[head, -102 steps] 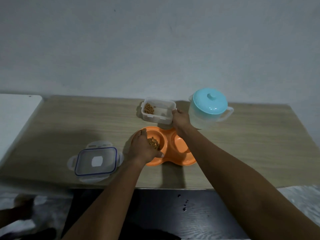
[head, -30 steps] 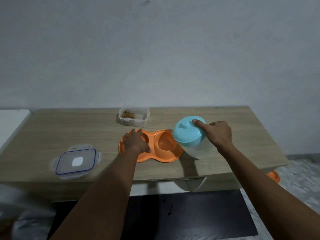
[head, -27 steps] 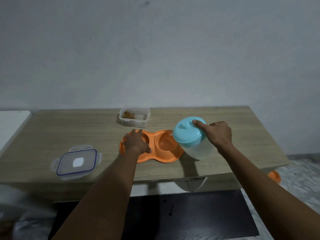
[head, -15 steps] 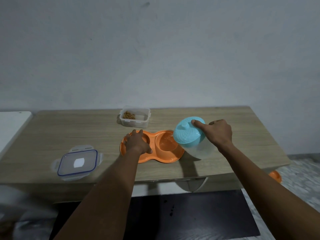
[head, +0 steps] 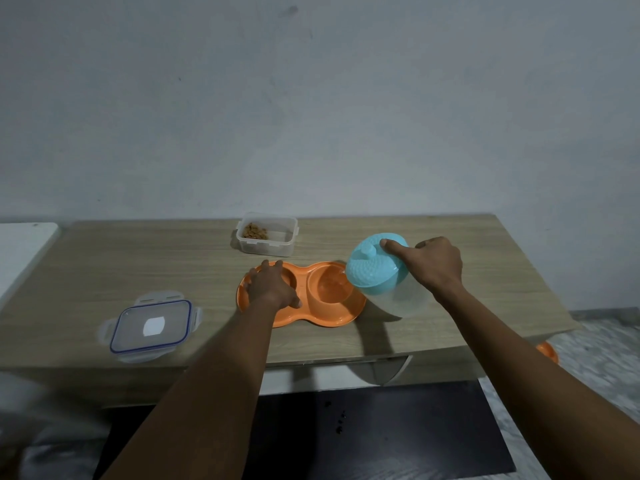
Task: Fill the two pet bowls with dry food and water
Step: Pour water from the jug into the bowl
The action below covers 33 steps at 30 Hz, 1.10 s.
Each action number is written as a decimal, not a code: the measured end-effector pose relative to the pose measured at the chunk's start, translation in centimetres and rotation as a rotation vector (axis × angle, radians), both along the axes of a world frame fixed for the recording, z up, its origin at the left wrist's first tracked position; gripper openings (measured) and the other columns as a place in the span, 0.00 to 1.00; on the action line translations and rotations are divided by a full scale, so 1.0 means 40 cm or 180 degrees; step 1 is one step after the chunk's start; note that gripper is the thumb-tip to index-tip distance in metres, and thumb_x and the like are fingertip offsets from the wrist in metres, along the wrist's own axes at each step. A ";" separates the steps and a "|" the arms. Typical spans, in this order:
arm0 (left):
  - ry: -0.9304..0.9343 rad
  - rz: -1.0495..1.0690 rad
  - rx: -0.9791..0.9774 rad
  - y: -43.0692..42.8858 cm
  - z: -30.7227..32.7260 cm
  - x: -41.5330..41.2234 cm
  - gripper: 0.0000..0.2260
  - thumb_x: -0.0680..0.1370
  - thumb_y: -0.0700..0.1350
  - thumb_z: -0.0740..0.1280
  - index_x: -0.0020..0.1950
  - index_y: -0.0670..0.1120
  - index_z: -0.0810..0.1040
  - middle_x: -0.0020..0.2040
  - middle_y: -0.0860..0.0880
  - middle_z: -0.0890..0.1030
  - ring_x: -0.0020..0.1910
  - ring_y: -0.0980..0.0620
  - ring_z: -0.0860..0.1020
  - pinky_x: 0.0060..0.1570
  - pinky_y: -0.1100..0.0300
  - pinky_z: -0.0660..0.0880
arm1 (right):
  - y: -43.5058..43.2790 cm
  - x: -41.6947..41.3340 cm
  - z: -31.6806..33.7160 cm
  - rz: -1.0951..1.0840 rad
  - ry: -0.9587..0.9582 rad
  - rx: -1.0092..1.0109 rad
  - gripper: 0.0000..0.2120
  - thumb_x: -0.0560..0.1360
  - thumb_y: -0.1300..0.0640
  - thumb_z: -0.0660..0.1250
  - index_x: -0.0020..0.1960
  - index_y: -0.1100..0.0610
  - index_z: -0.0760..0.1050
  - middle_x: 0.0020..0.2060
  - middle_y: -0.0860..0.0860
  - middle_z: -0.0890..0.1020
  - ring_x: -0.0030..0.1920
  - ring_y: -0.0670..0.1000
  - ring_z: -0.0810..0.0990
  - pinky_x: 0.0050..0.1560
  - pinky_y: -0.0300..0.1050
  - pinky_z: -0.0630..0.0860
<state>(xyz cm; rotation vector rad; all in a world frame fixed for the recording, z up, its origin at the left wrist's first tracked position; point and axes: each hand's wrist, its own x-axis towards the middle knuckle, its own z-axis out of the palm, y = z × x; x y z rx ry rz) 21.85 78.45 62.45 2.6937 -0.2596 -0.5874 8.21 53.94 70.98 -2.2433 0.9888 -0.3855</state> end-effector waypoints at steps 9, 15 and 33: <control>-0.0057 -0.0015 0.0071 -0.003 0.002 0.000 0.52 0.63 0.51 0.81 0.80 0.50 0.56 0.80 0.46 0.56 0.78 0.39 0.51 0.73 0.39 0.58 | 0.004 -0.002 0.013 0.0036 0.0070 -0.0121 0.32 0.66 0.30 0.74 0.28 0.59 0.72 0.24 0.51 0.73 0.28 0.51 0.71 0.32 0.45 0.64; -0.0083 -0.0005 0.0071 -0.003 0.002 -0.001 0.51 0.63 0.51 0.81 0.80 0.50 0.57 0.80 0.46 0.56 0.78 0.38 0.52 0.73 0.39 0.58 | 0.005 -0.001 0.014 0.0070 0.0079 -0.0200 0.32 0.66 0.31 0.74 0.27 0.59 0.73 0.24 0.52 0.74 0.27 0.50 0.72 0.32 0.44 0.65; -0.0034 0.0037 -0.0009 -0.002 -0.001 0.000 0.51 0.63 0.51 0.82 0.80 0.50 0.56 0.80 0.46 0.54 0.79 0.39 0.49 0.74 0.40 0.55 | 0.002 -0.006 0.026 0.0107 0.0083 -0.0262 0.32 0.67 0.32 0.74 0.25 0.58 0.69 0.22 0.51 0.71 0.26 0.50 0.70 0.32 0.44 0.64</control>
